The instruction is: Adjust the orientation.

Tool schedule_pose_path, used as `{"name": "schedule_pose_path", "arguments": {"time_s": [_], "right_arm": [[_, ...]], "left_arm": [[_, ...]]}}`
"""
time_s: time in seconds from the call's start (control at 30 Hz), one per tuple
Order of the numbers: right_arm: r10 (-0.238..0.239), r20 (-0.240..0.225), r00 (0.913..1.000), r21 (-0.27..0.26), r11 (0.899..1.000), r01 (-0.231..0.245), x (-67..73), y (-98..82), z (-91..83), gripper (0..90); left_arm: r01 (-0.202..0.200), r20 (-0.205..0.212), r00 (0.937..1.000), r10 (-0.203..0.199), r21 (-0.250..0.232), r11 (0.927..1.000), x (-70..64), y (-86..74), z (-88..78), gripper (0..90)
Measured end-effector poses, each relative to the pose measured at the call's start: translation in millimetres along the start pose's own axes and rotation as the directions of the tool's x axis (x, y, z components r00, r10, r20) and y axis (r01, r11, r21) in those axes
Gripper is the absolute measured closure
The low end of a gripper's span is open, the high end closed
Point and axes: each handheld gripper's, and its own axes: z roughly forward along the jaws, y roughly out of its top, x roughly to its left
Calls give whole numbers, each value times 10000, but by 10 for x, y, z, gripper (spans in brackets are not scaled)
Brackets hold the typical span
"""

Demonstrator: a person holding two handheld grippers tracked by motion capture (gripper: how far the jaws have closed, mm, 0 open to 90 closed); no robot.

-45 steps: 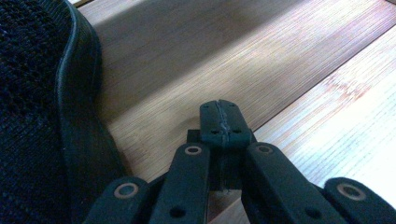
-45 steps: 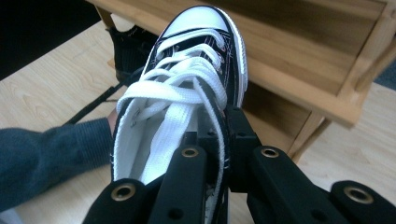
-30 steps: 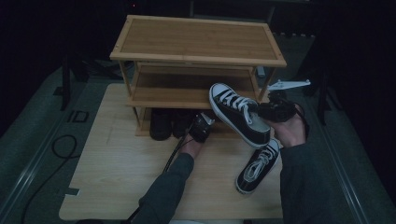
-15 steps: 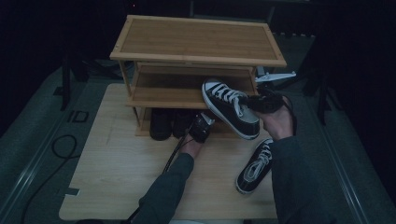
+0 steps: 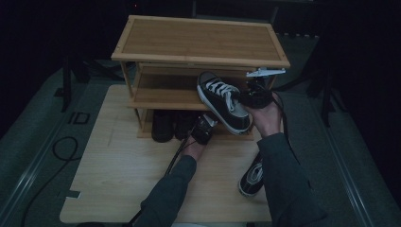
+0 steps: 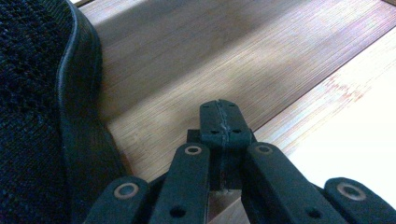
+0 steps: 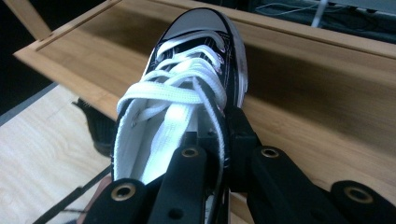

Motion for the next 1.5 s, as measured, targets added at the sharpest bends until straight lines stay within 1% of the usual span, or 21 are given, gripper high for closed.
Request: {"name": "schedule_pose_path", "arguments": {"time_s": [0.07, 0.17, 0.23, 0.37, 0.47, 0.67, 0.77, 1.0, 1.07, 1.1, 1.13, 1.17, 1.23, 1.33, 1.4, 1.5], "right_arm": [[26, 131, 9999, -95, 10000, -25, -10, -5, 29, 871], [217, 178, 9996, -27, 9998, -216, -55, -24, 77, 871], [438, 66, 9990, 28, 9990, -438, -96, -40, 91, 870], [592, -155, 9981, 150, 9981, -589, -137, -49, 98, 853], [468, -158, 9988, 296, 9985, -463, -133, -36, 88, 821], [451, -149, 9989, 346, 9984, -446, -106, -46, 57, 778], [565, -320, 9979, 93, 9984, -563, -119, -29, -15, 778], [362, -404, 9985, -158, 9992, -368, -119, -8, -164, 776], [245, -247, 9994, -259, 9993, -251, -108, -12, -203, 777], [245, -247, 9994, -259, 9993, -251, -108, -12, -203, 777], [145, -90, 9999, -286, 9995, -147, -100, -15, -223, 777], [104, -169, 9998, -418, 9991, -111, -98, -19, -262, 777], [60, -140, 9999, -562, 9984, -68, -88, -17, -306, 777], [-230, 80, 9997, -716, 9972, 235, -71, -12, -376, 779], [-283, 128, 9995, -801, 9964, 292, -71, -18, -423, 789], [-311, 277, 9991, -924, 9952, 336, -87, -31, -499, 849]], "left_arm": [[-12, 27, 10000, 12, 26, 10000, 4, 0, -3, 900], [-21, 12, 10000, 21, 21, 10000, 4, 0, -3, 900], [-23, 5, 10000, 23, 25, 10000, 4, 1, -2, 900], [-19, 8, 10000, 19, 23, 10000, 3, 0, -2, 900], [-21, 14, 10000, 21, 17, 10000, 4, 0, -2, 900], [-29, 7, 10000, 29, 15, 10000, 4, -1, -3, 900], [-31, 5, 10000, 31, 17, 10000, 4, 0, -3, 900], [-36, -13, 10000, 36, 39, 10000, 1, 3, -3, 900], [-43, -8, 10000, 43, 37, 10000, 2, 3, -2, 900], [-43, -8, 10000, 43, 37, 10000, 2, 3, -2, 900], [-46, 3, 10000, 46, 36, 10000, 4, 2, -3, 900], [-44, 6, 10000, 44, 31, 10000, 3, 2, -2, 900], [-38, -2, 10000, 38, 32, 10000, 2, 2, -3, 900], [-40, 6, 10000, 40, 39, 10000, 3, 3, -3, 900], [-52, 2, 10000, 52, 44, 10000, 3, 3, -3, 900], [-55, 1, 10000, 55, 45, 10000, 3, 3, -3, 900]]}}
